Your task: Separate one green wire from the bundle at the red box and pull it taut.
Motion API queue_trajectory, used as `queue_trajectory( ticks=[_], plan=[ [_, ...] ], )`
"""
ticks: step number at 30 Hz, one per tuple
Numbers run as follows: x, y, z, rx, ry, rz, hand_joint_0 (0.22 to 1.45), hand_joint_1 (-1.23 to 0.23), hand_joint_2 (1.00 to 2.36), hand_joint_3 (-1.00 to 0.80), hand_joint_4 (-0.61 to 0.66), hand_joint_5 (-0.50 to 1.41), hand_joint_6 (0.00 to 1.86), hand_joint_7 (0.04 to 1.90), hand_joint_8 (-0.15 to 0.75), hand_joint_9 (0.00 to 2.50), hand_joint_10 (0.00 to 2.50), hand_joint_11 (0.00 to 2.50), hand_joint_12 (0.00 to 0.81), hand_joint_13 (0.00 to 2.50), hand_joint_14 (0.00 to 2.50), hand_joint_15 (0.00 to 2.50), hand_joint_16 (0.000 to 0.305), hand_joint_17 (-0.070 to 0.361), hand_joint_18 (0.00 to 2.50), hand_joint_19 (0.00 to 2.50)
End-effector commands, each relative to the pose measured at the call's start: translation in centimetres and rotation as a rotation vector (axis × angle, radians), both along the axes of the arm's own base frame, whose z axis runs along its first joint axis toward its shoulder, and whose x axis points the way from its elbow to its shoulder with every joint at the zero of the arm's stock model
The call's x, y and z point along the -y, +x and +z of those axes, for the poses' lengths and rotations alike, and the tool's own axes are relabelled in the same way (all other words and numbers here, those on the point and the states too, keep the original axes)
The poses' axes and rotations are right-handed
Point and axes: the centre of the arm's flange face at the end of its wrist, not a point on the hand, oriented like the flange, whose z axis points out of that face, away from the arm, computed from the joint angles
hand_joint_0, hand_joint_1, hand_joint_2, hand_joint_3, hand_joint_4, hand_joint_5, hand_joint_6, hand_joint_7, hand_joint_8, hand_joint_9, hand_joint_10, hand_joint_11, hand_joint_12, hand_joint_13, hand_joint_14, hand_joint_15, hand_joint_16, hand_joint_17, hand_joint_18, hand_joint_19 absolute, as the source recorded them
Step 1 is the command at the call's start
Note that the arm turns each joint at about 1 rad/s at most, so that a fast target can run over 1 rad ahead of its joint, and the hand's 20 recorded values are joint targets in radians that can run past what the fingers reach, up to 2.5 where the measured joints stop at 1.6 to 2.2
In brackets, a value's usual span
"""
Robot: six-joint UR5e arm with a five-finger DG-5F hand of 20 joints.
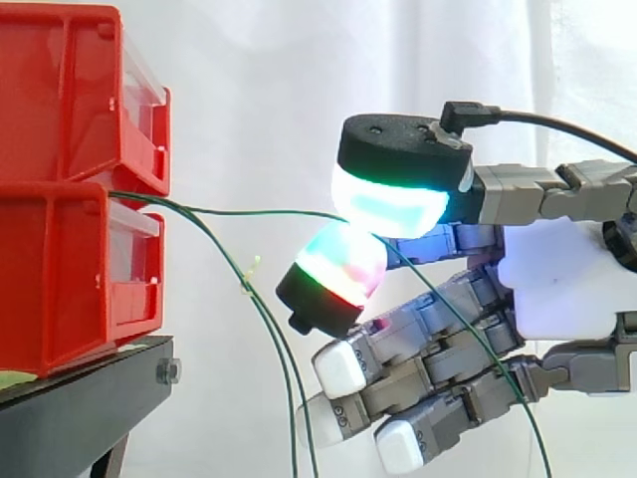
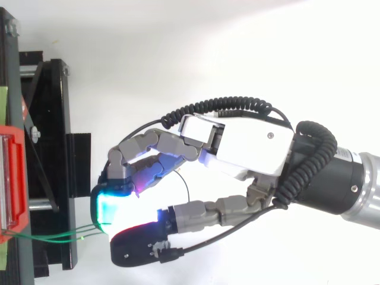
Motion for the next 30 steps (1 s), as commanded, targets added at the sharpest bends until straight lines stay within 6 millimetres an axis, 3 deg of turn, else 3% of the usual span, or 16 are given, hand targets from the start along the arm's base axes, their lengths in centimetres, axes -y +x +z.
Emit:
queue_trajectory(
  ticks=[1, 30],
  plan=[
    [-0.3, 0.0, 0.0, 0.0, 0.0, 0.004, 0.6, -0.76, 1.01, 0.02, -0.08, -0.13, 0.88, 1.18, 0.324, 0.96, 0.01, 0.47, 0.341, 0.75, 0.01, 0.22, 0.05, 0.113, 0.81, 0.3],
    [-1.6, -0.1, 0.0, 0.0, 0.0, 0.022, 0.6, -0.76, 1.02, 0.02, -0.08, -0.13, 0.88, 1.18, 0.326, 0.96, 0.01, 0.47, 0.341, 0.75, 0.01, 0.22, 0.05, 0.112, 0.81, 0.31]
  ],
)
